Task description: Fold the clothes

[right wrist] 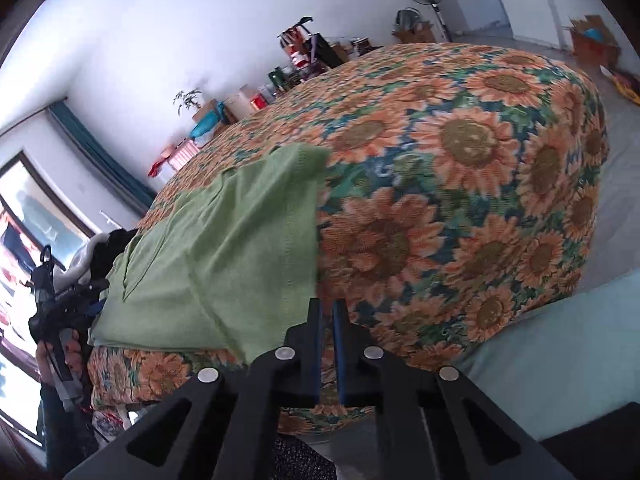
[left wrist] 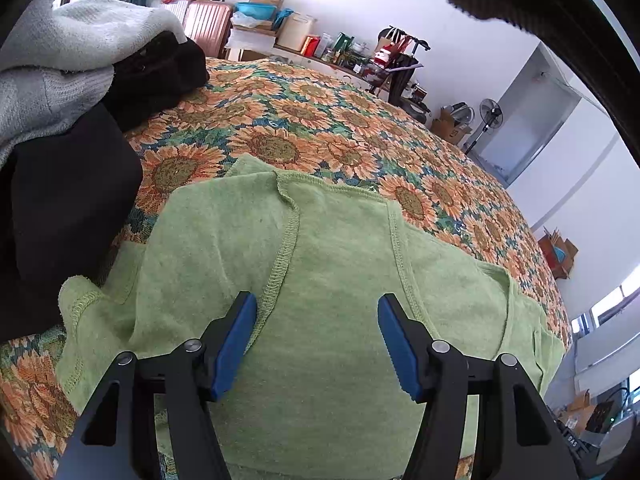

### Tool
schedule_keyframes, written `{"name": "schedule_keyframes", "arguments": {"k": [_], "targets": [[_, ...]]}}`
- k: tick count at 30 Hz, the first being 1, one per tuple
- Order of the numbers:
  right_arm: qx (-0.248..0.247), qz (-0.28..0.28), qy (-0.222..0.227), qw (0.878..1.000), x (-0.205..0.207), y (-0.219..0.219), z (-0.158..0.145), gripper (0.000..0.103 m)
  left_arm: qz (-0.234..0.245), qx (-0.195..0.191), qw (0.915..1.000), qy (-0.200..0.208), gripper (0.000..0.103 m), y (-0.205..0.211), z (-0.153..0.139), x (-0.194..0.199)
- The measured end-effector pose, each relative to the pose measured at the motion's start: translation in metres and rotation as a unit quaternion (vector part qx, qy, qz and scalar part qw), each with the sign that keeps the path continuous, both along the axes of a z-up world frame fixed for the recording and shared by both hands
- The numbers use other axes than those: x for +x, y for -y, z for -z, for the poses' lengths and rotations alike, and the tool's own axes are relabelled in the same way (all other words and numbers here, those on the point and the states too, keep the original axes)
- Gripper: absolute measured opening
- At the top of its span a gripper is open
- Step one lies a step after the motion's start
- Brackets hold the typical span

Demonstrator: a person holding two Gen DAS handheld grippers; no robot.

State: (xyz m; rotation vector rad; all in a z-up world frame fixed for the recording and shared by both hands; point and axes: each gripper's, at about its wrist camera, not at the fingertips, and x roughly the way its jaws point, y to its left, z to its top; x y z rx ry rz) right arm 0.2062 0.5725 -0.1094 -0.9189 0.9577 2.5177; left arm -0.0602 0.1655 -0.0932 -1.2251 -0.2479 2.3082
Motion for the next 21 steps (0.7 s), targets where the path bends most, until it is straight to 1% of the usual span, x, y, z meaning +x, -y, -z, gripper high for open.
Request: {"name": "schedule_keyframes", "arguments": {"k": [3,5,6,7,10,12,14,15,16,17,19,21], "targets": [[0.027,0.012,0.004,1.0,-0.002,-0.008,-0.012,0.01,0.0,0.004,1.0,0.0,0.064,0.001,0.001,0.0],[0.021,-0.004,-0.016,1.0,-0.006,-0.008,-0.021,0.024,-0.001,0.005,1.0,0.0,0.064,0.001,0.001,0.0],[0.014,-0.012,-0.022,1.0,-0.01,-0.007,-0.023,0.044,-0.001,0.006,1.0,0.0,0.064,0.001,0.001,0.0],[0.01,-0.019,-0.025,0.999,-0.013,-0.005,-0.025,0.047,-0.002,0.007,1.0,0.0,0.064,0.001,0.001,0.0],[0.003,-0.029,-0.007,1.0,-0.026,0.002,-0.017,0.047,-0.003,0.013,0.9999,0.001,0.064,0.003,0.001,-0.001],[-0.034,-0.032,-0.017,0.999,-0.023,0.002,-0.004,0.046,-0.001,0.014,0.9999,0.002,0.064,0.003,0.001,-0.002],[-0.067,-0.031,-0.033,0.997,-0.012,-0.001,0.007,0.039,0.001,0.013,0.9999,0.003,0.064,0.003,0.001,-0.002],[-0.072,-0.028,-0.036,0.996,-0.007,-0.001,0.01,0.029,0.002,0.013,0.9999,0.003,0.064,0.003,0.001,-0.003],[-0.074,-0.025,-0.038,0.996,-0.003,-0.001,0.013,0.015,0.002,0.012,0.9999,0.003,0.064,0.003,0.002,-0.003],[-0.067,-0.022,-0.034,0.997,0.0,0.0,0.014,0.011,0.002,0.011,0.9999,0.002,0.064,0.002,0.002,-0.003],[-0.052,-0.013,-0.028,0.998,0.006,0.003,0.013,0.008,0.002,0.009,1.0,0.0,0.064,0.002,0.002,-0.002],[-0.039,0.004,-0.014,0.999,0.008,0.001,0.012,0.008,0.003,0.008,1.0,-0.003,0.064,0.001,0.002,-0.001]]}}
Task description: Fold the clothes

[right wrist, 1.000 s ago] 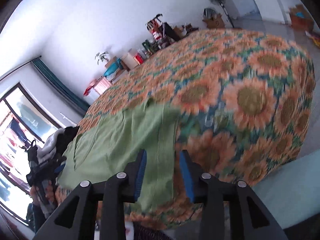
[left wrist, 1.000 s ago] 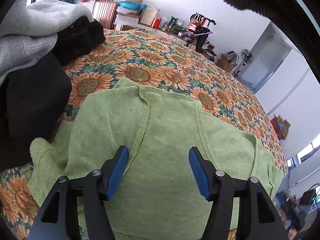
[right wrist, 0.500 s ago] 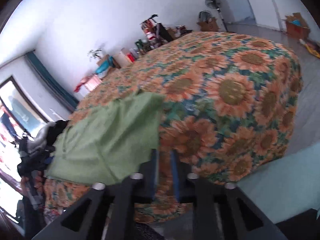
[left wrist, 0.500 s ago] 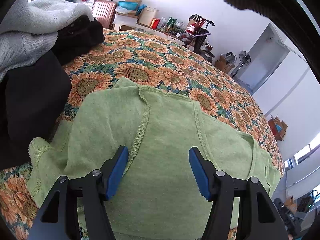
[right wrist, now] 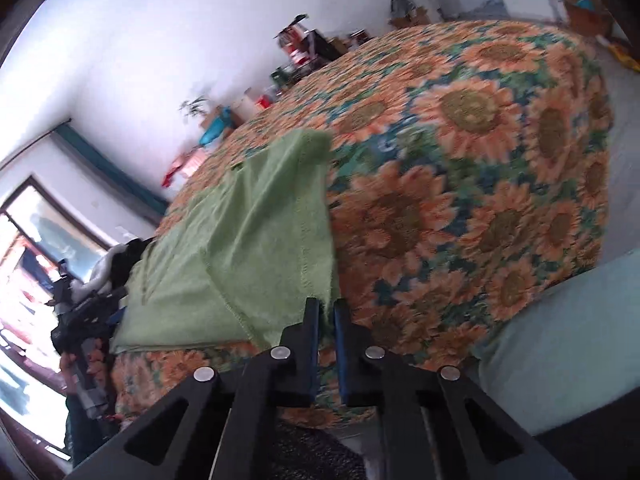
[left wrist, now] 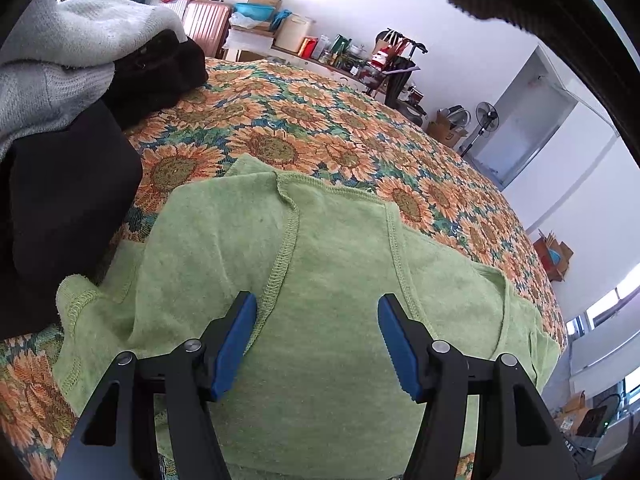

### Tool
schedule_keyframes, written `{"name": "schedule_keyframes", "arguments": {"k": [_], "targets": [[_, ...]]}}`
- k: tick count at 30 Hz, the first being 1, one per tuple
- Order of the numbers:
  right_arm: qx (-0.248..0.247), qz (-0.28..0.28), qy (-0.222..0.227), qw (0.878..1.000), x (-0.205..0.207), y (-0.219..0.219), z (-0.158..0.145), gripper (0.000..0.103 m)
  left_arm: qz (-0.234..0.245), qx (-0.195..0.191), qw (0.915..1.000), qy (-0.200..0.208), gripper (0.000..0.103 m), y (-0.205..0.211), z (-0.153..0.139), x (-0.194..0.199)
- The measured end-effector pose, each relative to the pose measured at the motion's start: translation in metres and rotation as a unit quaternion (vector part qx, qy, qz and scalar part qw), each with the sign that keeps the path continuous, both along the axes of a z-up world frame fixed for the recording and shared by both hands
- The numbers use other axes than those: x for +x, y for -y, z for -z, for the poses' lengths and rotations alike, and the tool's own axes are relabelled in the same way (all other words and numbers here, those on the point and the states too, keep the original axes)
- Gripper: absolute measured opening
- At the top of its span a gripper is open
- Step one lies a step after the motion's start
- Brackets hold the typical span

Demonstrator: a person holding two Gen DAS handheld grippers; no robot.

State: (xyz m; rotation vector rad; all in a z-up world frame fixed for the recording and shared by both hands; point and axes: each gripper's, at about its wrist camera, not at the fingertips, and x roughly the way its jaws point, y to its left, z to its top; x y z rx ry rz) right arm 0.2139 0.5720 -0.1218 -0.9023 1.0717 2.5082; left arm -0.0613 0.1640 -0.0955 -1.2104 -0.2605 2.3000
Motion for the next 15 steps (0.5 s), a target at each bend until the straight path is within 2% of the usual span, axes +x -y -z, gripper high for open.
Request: {"name": "schedule_keyframes", "arguments": {"k": [2,3,5,6,7,11,15], "targets": [[0.006,0.011,0.01,1.0,-0.001,-0.004,0.002,0.009,0.0,-0.001,1.0,0.0,0.064,0.0,0.0,0.0],[0.011,0.012,0.013,1.0,-0.002,-0.005,0.001,0.012,0.0,-0.001,1.0,0.0,0.064,0.0,0.0,0.0],[0.038,0.023,0.028,0.999,-0.007,-0.006,-0.006,0.024,0.001,-0.002,1.0,0.001,0.064,-0.001,0.0,0.0],[0.047,0.031,0.025,0.998,-0.008,-0.009,-0.013,0.039,0.001,-0.002,1.0,0.001,0.064,-0.001,0.0,0.0],[0.056,0.037,0.019,0.998,-0.009,-0.011,-0.02,0.042,0.002,-0.003,1.0,0.001,0.064,-0.001,0.0,0.0],[0.086,0.035,-0.022,0.995,-0.026,-0.022,-0.057,0.04,0.003,-0.004,1.0,0.001,0.064,-0.001,0.0,0.001],[0.135,-0.009,-0.02,0.991,-0.07,-0.02,-0.083,0.04,0.003,-0.005,1.0,-0.002,0.067,-0.003,0.0,0.002]]}}
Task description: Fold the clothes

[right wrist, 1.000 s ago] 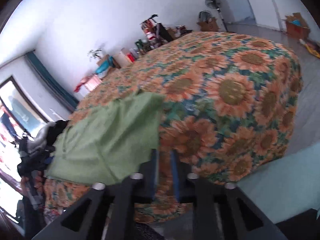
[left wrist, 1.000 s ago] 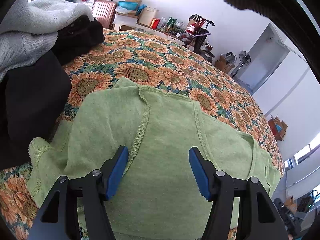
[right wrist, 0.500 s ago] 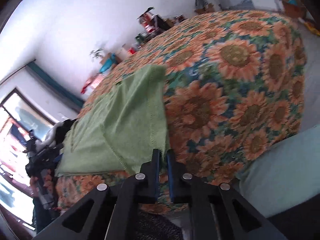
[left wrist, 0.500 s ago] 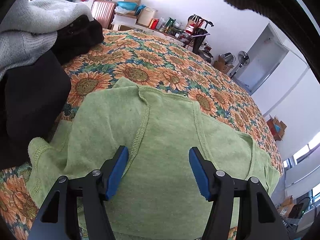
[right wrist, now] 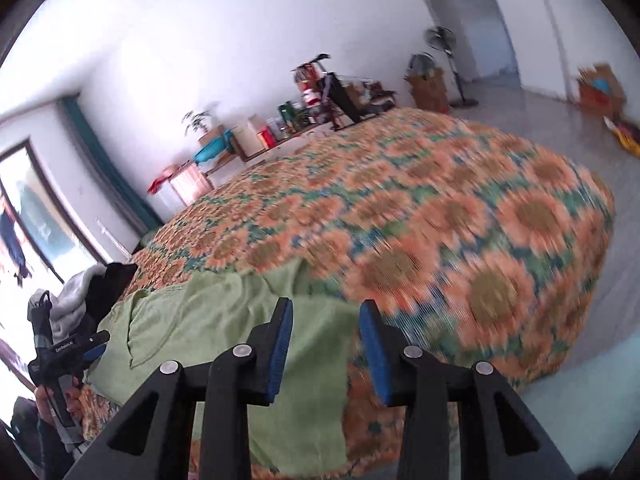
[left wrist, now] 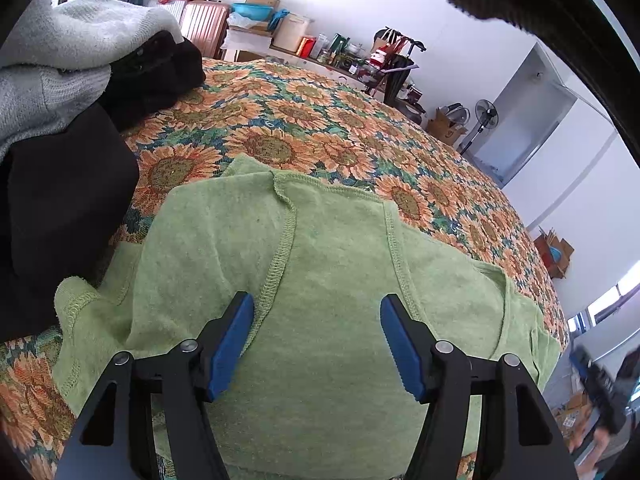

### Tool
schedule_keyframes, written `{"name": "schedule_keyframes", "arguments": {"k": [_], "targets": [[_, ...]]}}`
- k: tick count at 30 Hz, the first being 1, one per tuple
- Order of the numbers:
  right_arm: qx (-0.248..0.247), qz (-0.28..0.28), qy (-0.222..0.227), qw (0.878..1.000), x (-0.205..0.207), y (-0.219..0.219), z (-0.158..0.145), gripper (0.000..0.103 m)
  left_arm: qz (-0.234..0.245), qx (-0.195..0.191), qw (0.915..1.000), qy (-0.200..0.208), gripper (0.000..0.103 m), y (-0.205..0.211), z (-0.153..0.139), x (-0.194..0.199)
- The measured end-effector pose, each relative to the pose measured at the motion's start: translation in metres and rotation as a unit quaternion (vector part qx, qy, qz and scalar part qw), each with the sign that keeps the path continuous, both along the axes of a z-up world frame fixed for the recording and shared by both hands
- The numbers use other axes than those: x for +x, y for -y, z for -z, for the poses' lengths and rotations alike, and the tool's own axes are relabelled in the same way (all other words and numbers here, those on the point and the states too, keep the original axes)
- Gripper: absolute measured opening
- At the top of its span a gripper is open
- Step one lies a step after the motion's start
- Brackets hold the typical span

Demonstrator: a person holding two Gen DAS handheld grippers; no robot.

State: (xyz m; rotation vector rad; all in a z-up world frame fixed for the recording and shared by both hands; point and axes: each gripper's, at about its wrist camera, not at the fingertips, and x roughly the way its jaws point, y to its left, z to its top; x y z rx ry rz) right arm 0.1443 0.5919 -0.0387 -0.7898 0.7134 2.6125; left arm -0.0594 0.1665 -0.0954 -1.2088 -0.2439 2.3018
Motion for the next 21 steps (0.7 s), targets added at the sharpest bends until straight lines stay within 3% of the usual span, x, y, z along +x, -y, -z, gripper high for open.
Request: {"name": "schedule_keyframes", "arguments": {"k": [4,8,12,16,21], "targets": [[-0.013,-0.034,0.012,0.999,-0.046,-0.008,-0.004,0.04,0.001,-0.006,1.0,-0.004,0.067,-0.001,0.0,0.001],[-0.078,-0.058,0.02,0.995,-0.081,-0.021,0.006,0.04,0.001,-0.003,1.0,-0.003,0.067,-0.001,0.0,0.002],[-0.095,-0.06,0.026,0.993,-0.101,-0.027,0.011,0.039,0.003,0.002,1.0,0.0,0.067,0.0,-0.001,0.001],[-0.104,-0.058,0.043,0.992,-0.11,-0.029,0.016,0.03,0.003,0.005,1.0,0.002,0.067,0.0,-0.001,0.001],[-0.091,-0.058,0.049,0.993,-0.114,-0.028,0.017,0.024,0.004,0.009,0.9999,0.004,0.067,0.001,-0.001,0.0]]}}
